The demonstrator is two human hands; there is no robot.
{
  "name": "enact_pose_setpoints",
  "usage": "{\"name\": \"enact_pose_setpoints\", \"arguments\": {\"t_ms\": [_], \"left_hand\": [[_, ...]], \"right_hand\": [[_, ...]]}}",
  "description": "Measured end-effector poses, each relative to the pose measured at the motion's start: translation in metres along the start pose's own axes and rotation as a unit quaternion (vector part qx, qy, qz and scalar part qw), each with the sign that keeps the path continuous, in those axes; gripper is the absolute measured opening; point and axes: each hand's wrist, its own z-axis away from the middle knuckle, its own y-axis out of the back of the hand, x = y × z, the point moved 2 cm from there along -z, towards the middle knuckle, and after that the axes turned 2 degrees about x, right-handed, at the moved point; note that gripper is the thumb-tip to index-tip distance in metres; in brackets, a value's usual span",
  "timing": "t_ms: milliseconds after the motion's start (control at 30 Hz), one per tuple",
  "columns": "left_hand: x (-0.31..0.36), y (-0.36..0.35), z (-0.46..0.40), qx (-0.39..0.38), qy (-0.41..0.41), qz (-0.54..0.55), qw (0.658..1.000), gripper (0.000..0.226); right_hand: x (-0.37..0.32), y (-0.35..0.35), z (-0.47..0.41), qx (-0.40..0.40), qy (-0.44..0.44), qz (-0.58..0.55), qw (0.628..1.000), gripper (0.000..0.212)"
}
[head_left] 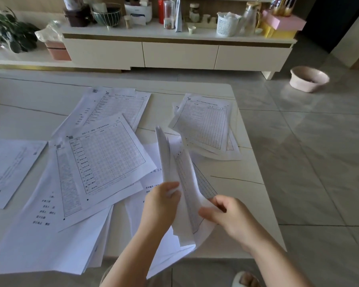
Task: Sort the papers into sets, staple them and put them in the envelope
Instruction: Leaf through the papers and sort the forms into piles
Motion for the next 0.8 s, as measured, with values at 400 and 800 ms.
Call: {"name": "enact_pose_setpoints", "arguments": {"t_ms": [400, 800], "left_hand": [[0.002, 0.003, -0.002, 0.017, 0.030, 0.067, 0.997, 0.017], [0.004, 0.007, 0.002, 0.005, 0.023, 0.100, 0.995, 0.045]], "right_hand": [[-0.015, 0.000, 0.007, -0.053, 0.000, -0.069, 0.996, 0.036], [0.026, 0.028, -0.030, 0.114, -0.099, 0.149, 0.977, 0.054]]}}
